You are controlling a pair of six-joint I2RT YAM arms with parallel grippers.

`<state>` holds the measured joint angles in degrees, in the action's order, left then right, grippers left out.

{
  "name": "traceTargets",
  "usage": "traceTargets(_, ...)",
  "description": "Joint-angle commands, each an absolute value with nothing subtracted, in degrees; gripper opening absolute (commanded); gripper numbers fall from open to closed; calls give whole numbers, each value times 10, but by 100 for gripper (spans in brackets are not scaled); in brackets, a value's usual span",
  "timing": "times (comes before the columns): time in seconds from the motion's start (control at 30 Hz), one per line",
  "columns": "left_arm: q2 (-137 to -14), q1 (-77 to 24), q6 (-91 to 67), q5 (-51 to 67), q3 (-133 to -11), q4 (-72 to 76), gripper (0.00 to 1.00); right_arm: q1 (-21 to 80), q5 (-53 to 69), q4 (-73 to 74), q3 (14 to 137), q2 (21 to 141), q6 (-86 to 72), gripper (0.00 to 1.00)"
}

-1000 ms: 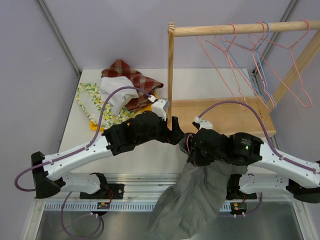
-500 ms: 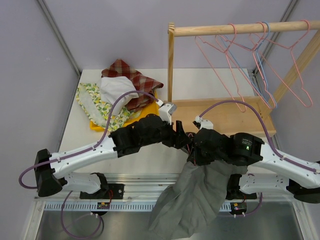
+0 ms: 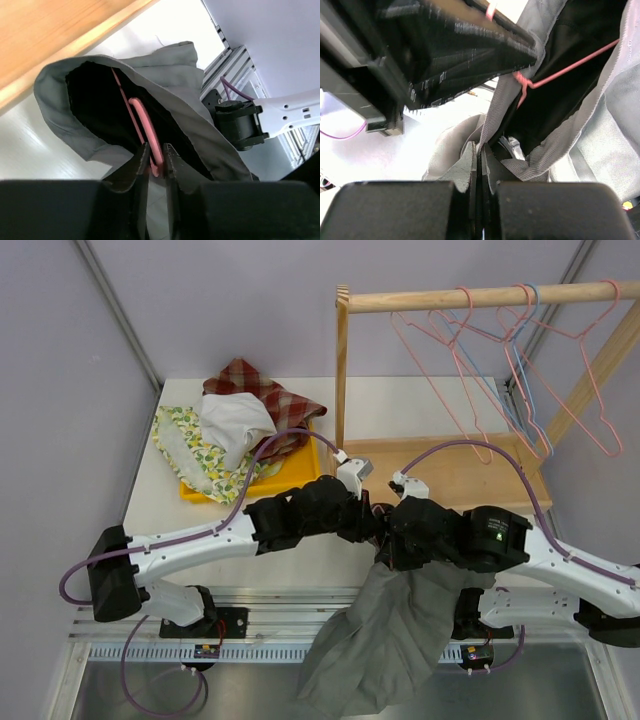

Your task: Remove the skirt from the hanger

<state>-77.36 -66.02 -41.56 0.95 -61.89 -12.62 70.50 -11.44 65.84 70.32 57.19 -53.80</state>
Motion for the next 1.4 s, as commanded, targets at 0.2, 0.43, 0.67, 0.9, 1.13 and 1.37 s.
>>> traceTargets(0.2,-779,-665,-359,-42,-760,-197,0,709,-143,606,666,562,-547,0)
traceTargets(0.43,-797,-664,-293,-92,-959,-345,0,710,-154,551,638,585,-538,0)
traceTargets(0.67,-825,-665,-272,-115,-1154,-495,0,710,-192,552,654,608,-523,17)
traceTargets(0.9,-815,-664,-263,-156,-1164,-548,0,709,-235,549,697,606,-503,99)
traceTargets(1.13,-762,-664,-269,-204,-1051,-552,0,710,-249,525,800,550,-425,99)
traceTargets(1.37,-727,-659,-286,-226,-1014,-557,0,710,-196,493,886,552,-359,99)
